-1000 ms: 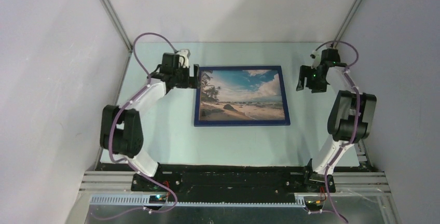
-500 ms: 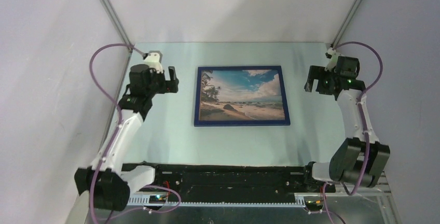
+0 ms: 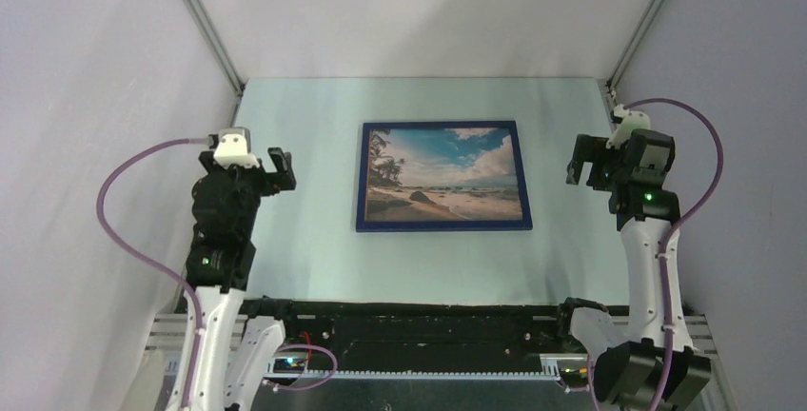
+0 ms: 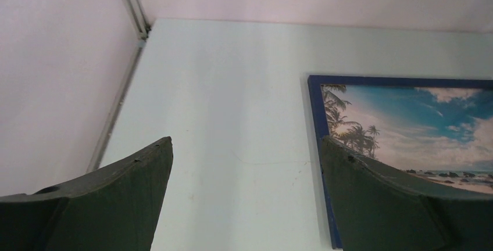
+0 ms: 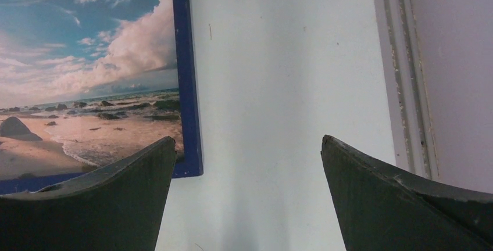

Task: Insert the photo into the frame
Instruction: Reset both arms

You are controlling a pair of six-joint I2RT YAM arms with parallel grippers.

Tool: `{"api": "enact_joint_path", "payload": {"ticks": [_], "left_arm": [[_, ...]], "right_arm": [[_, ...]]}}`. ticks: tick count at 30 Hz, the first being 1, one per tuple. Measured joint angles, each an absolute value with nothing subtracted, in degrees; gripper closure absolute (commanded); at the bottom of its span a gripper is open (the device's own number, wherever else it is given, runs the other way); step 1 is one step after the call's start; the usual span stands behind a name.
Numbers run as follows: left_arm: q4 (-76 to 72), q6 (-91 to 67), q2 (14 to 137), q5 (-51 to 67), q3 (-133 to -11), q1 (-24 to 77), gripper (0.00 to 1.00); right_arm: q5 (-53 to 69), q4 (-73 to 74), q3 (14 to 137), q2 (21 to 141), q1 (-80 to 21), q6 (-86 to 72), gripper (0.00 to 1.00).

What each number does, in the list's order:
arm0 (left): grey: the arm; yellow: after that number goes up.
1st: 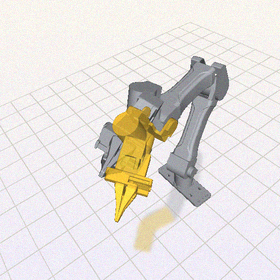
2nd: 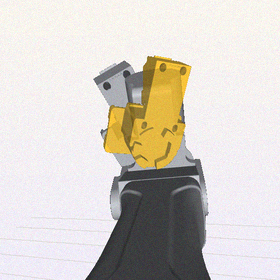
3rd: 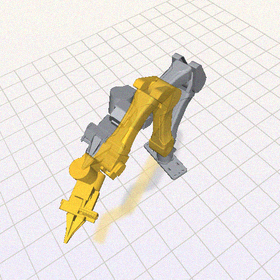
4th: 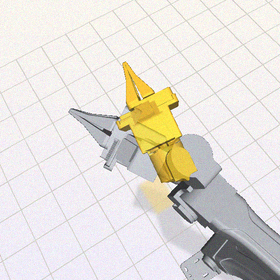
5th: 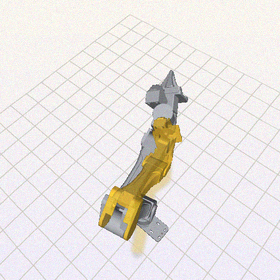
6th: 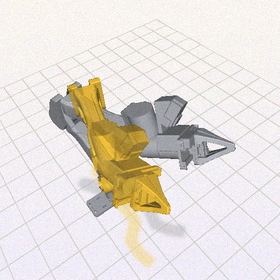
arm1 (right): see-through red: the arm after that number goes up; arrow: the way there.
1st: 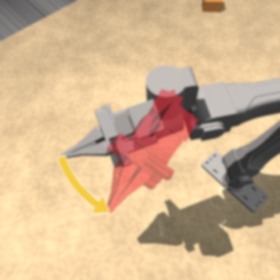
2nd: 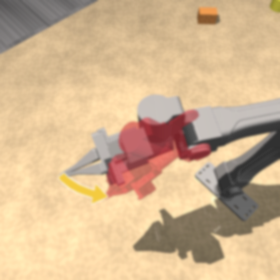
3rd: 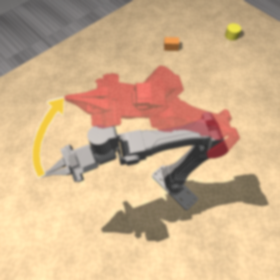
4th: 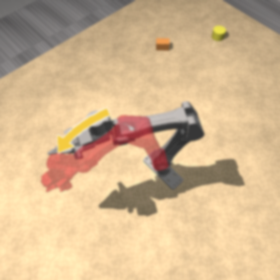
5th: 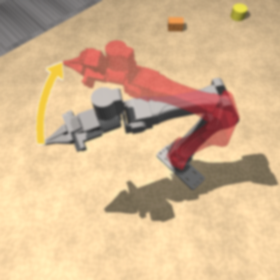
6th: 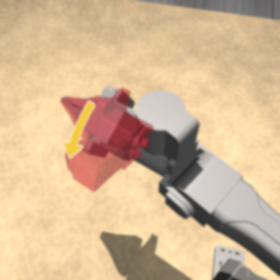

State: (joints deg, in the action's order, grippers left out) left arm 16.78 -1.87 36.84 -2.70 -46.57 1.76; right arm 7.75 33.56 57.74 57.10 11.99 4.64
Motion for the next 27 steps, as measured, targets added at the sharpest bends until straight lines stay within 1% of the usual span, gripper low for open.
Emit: {"api": "enact_joint_path", "payload": {"ticks": [9, 17, 20, 27], "left_arm": [[16.91, -1.48, 27.88, -6.33, -42.39, 1.63, 0.0], [16.84, -3.14, 27.22, -7.42, -41.43, 1.56, 0.0], [16.78, -4.64, 27.31, -7.4, -40.14, 1.54, 0.0], [15.49, -6.24, 27.31, -7.77, -36.84, 1.52, 0.0]], "right_arm": [[6.48, 34.44, 50.87, 45.84, 11.99, 6.48, 0.0], [5.87, 34.13, 43.46, 32.86, 12.91, 6.48, 0.0], [7.6, 34.04, 42.81, 30.74, 13.65, 5.98, 0.01], [11.2, 34.02, 42.48, 29.91, 13.85, 5.72, 0.01]]}}
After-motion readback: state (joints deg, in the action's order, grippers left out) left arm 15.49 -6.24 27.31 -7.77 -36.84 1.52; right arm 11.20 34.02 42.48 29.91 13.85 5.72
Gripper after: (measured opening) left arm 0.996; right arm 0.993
